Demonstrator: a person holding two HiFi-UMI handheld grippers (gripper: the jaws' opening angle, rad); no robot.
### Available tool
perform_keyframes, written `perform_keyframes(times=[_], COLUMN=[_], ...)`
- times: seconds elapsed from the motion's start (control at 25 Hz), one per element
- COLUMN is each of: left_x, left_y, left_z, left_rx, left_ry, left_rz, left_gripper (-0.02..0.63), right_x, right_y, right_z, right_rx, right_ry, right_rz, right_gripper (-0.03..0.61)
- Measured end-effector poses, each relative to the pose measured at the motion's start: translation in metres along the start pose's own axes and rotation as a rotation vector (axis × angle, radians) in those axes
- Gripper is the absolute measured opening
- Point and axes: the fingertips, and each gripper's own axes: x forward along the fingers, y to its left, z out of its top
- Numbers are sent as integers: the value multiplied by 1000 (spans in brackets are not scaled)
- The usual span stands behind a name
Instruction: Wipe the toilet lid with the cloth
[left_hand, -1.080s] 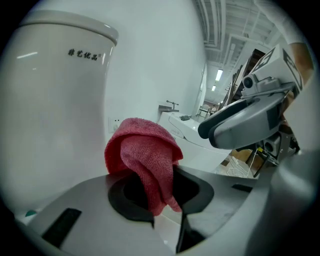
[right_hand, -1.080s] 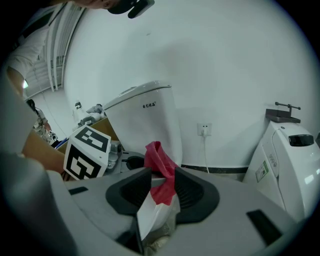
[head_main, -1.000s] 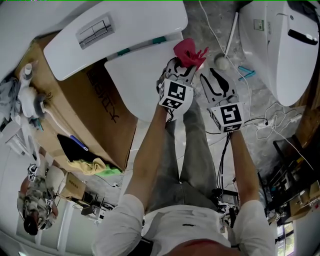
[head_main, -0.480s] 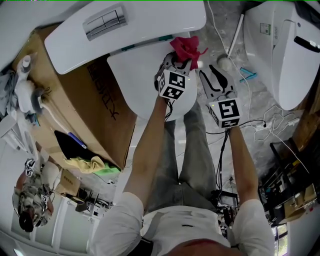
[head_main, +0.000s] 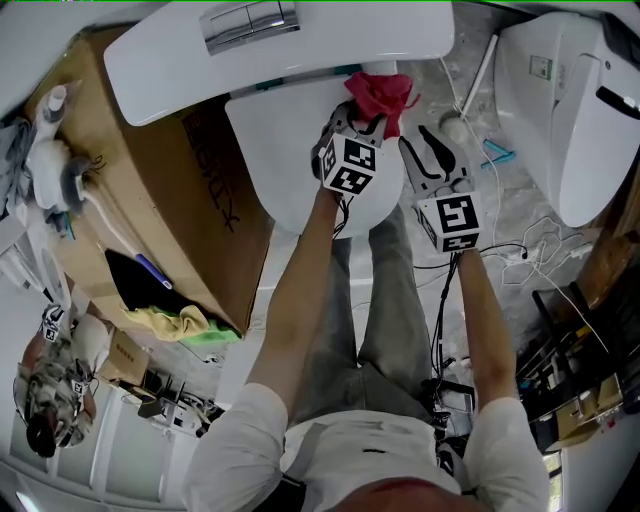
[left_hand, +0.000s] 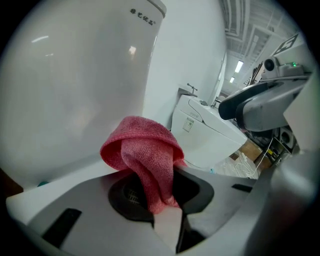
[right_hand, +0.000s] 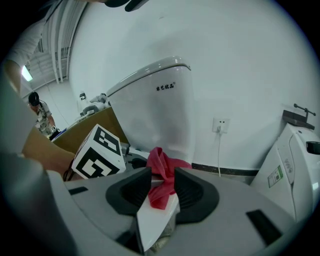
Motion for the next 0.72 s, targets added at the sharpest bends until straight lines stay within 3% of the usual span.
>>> perform_keyframes(times=[0.72], left_x=[-51], left_y=[55], left_z=[-34], left_rx=[-82], left_ry=[-15], left_rz=[82], left_gripper=[107], right_x=[24], right_y=[49], right_z=[9], right_rx=[-58], right_ry=[25], right_rz=[50], right_gripper=[141])
